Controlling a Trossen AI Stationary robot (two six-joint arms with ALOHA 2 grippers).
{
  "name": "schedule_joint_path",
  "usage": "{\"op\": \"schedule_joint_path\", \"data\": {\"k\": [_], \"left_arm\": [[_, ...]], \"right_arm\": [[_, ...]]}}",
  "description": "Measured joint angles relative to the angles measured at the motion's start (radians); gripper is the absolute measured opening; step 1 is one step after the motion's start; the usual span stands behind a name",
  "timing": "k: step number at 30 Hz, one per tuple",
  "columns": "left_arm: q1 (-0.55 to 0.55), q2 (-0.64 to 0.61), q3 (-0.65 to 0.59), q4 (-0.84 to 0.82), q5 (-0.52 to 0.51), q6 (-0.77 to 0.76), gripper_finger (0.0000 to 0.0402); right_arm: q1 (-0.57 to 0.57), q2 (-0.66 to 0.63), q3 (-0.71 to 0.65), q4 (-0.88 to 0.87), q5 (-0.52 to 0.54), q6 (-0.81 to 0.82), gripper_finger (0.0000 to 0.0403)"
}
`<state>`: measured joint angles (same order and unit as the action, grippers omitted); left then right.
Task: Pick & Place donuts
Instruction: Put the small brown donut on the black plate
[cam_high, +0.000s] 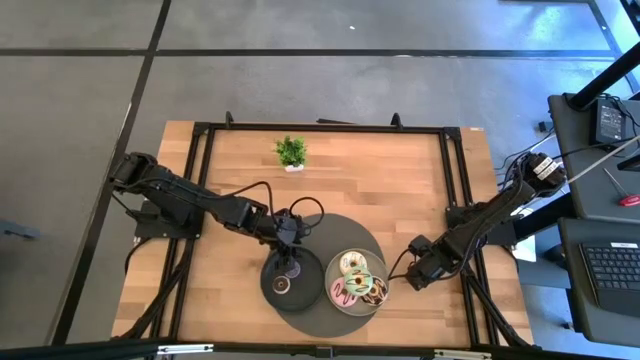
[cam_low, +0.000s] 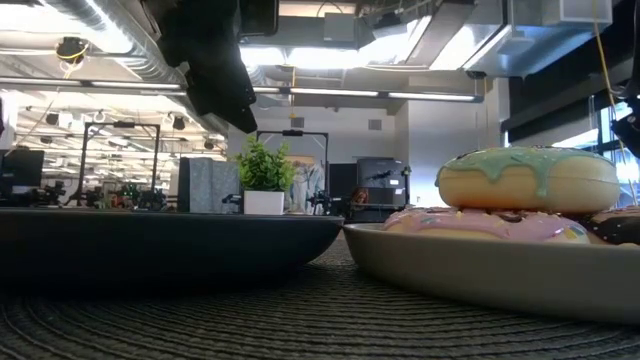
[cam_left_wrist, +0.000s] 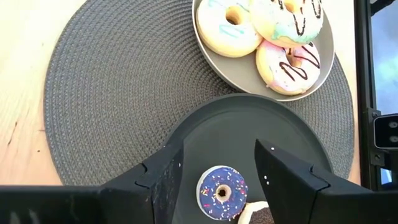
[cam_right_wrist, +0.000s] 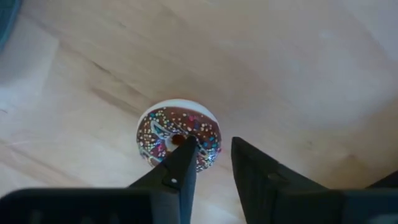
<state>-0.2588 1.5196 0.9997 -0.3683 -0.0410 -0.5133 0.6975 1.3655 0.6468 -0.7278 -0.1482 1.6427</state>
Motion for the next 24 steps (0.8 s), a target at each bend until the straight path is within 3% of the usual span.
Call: {"op": "schedule_joint_path", "data": {"k": [17,24], "left_arm": [[0.000,0.000,0.000,0.000,-0.001,0.000,0.0193],[0.000,0.000,0.000,0.001,-0.002,0.000,0.0190]], "right_arm": [[0.000,0.000,-0.001,0.044,0.026,-0.004,0.0103],[0.000,0.000,-0.030,0.086,0.021,-0.004,0.0078]]}}
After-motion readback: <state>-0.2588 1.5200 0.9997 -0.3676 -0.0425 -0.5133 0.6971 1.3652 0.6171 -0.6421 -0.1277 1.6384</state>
